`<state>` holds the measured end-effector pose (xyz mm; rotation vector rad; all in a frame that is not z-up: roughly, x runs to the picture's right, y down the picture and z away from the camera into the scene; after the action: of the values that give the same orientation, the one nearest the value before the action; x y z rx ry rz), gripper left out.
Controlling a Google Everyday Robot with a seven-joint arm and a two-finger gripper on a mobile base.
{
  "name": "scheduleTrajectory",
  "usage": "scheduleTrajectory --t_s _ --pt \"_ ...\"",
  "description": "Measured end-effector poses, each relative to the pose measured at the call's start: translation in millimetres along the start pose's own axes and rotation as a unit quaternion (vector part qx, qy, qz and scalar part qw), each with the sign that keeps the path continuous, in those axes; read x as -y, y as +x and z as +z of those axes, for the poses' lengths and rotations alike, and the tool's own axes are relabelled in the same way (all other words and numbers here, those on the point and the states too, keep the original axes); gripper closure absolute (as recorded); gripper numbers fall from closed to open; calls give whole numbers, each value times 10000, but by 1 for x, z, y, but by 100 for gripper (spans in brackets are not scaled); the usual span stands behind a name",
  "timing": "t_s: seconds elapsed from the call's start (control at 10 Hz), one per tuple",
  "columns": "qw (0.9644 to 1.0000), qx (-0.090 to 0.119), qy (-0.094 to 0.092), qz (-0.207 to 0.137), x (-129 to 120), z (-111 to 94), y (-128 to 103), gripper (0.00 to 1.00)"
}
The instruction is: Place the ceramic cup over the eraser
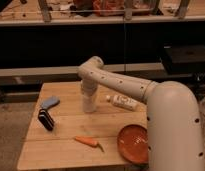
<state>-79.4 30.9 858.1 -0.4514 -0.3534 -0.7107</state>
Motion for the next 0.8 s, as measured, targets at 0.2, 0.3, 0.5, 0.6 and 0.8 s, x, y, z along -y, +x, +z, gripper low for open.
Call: scheduleTrajectory --t_s 0.2,0.3,0.5,0.6,0.8 --pt "10000 -2 13 -27 2 -2 0 92" --pt "10000 1 11 -37 1 -2 -1 92" --pt "10000 -23 49 -61 4 -9 0 92" --pt "9999 -35 79 -75 8 -17 0 92" --pt "9999 -38 81 -92 9 -21 0 92"
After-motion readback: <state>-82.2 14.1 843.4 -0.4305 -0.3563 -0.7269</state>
